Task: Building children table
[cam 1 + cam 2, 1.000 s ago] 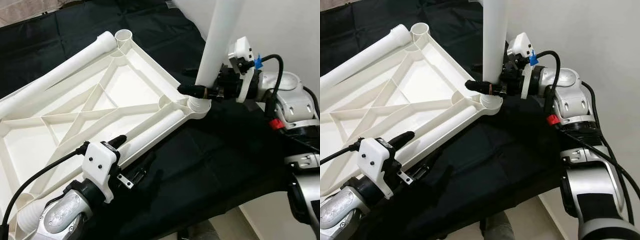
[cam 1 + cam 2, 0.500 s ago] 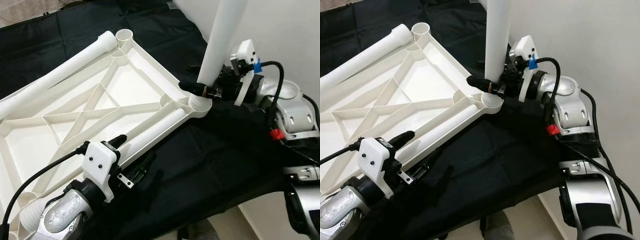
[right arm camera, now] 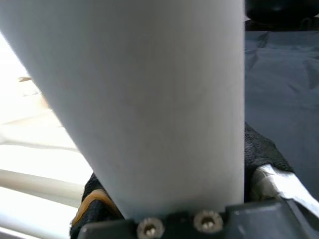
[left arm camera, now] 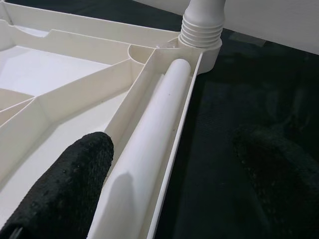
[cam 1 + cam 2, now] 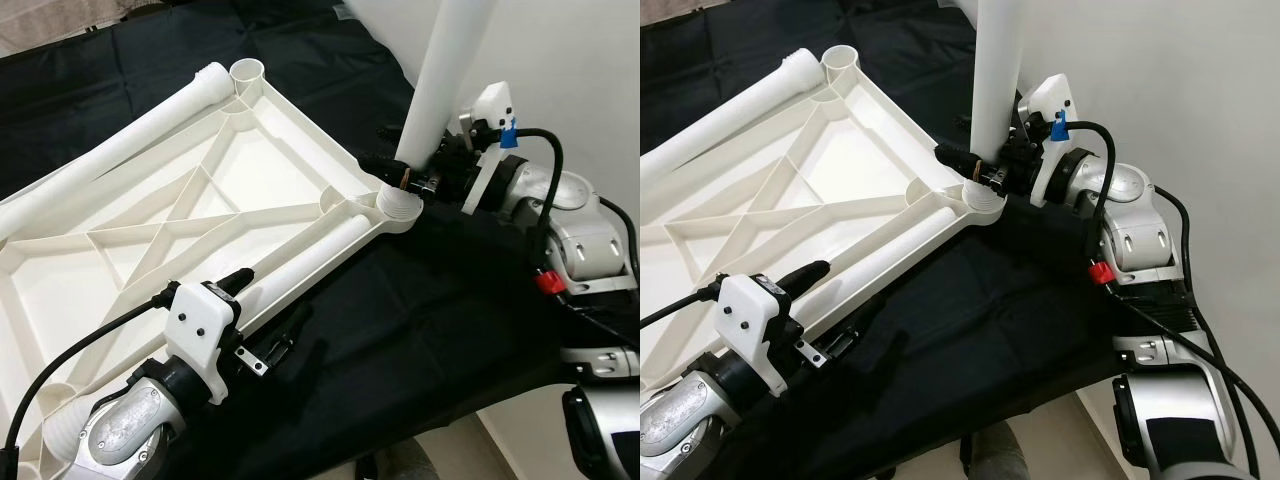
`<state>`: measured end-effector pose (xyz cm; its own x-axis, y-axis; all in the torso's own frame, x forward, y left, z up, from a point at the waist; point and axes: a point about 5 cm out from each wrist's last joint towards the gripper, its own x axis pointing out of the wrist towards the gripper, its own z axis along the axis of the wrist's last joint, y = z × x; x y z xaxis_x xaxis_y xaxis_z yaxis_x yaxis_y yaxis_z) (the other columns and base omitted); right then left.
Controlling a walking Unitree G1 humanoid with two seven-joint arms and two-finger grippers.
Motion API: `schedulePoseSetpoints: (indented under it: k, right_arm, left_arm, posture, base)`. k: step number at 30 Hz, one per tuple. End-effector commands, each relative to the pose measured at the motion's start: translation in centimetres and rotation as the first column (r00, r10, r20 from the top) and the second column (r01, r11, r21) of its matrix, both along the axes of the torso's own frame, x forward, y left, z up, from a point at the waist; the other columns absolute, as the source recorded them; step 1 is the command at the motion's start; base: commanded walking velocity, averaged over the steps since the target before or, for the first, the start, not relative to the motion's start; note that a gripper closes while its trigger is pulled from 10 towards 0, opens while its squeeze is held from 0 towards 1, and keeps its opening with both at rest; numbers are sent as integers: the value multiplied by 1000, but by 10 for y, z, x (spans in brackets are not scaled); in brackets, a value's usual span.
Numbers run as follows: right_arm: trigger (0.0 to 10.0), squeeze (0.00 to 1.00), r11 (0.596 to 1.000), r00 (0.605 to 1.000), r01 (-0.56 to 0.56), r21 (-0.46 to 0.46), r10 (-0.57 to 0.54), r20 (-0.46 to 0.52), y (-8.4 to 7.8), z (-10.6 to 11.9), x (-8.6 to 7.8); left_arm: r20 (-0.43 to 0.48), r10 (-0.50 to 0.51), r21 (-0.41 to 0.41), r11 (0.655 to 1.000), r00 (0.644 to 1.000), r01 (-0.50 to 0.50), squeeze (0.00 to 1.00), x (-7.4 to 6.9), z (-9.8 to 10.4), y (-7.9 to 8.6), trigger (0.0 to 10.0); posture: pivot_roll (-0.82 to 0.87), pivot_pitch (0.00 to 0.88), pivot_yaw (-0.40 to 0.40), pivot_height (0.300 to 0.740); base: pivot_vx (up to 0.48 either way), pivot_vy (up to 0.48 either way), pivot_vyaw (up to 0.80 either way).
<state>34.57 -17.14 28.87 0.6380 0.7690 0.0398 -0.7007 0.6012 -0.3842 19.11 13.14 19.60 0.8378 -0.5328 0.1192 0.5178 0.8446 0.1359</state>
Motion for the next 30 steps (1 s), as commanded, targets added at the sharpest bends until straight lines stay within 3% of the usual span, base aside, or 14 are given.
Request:
schedulePoseSetpoints:
  k: [1, 11, 18, 30]
  right_arm:
    - [10000, 0, 993, 983, 112, -40, -116, -142, -12, -34, 5]
    - [10000, 0, 988, 976, 149, -31, -152, -155, -9, -38, -2]
    - [10000, 0, 967, 957, 255, -1, -253, -145, -7, -43, -8]
    - [10000, 0, 938, 929, 345, 33, -336, -153, -6, -46, -14]
  left_arm:
    - [-28, 1, 22, 1000, 1000, -1, 0, -1, -7, 1, 10000]
    - [-27, 0, 23, 1000, 1000, 1, 0, -1, -8, 1, 10000]
    - [-26, -1, 24, 1000, 1000, 2, 0, -1, -9, 1, 10000]
    - [-23, 0, 22, 1000, 1000, 1, 0, 1, -9, 2, 10000]
  posture:
    - [39, 356, 27, 740]
    - [36, 353, 28, 740]
    - [30, 343, 26, 740]
    - [24, 347, 29, 740]
  base:
    - [0, 0, 0]
    - [0, 0, 0]
    - [0, 0, 0]
    - [0, 0, 0]
